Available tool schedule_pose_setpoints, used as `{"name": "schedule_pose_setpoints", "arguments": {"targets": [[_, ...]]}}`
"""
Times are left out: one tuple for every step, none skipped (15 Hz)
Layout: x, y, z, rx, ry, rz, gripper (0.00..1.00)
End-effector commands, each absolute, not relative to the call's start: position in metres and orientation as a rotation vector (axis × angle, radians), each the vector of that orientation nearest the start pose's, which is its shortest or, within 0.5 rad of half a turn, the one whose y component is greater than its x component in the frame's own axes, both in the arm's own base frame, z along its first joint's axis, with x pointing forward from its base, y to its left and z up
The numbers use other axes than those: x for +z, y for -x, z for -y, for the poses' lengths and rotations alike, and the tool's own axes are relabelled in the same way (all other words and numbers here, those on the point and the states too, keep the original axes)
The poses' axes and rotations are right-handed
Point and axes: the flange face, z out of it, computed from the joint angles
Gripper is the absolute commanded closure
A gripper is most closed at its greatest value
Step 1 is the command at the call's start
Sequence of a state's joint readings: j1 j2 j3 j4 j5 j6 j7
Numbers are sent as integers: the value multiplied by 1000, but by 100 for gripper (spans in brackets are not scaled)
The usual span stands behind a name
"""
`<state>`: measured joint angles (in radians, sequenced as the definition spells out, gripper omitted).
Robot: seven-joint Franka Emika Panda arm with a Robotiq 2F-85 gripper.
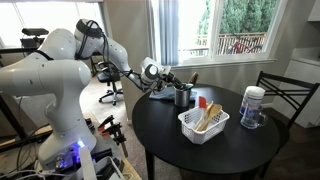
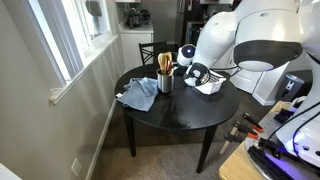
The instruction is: Remove the blue wooden spoon from the metal holder and put it in the basket
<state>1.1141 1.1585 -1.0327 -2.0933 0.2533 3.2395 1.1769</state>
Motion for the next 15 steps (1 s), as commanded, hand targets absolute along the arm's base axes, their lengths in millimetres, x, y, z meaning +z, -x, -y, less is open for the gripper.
{"name": "schedule_pose_setpoints", "arguments": {"targets": [[169, -609, -55, -1519, 2868, -1092, 43], [169, -610, -54, -1520, 2871, -1087, 36], [170, -610, -53, -1530, 2870, -1083, 31], [171, -610, -52, -1534, 2867, -1082, 23], [172, -611, -51, -1536, 2863, -1082, 17], [173, -611, -50, -1537, 2861, -1080, 10], [173, -611, -50, -1541, 2856, -1078, 5], [173, -611, -50, -1545, 2853, -1074, 2], [172, -612, -49, -1558, 2845, -1079, 0], [172, -612, -48, -1561, 2837, -1090, 0], [171, -613, -46, -1552, 2828, -1113, 0], [171, -614, -44, -1544, 2819, -1134, 0], [170, -615, -39, -1522, 2806, -1171, 0], [169, -616, -36, -1514, 2794, -1191, 0], [168, -617, -31, -1509, 2783, -1214, 0]]}}
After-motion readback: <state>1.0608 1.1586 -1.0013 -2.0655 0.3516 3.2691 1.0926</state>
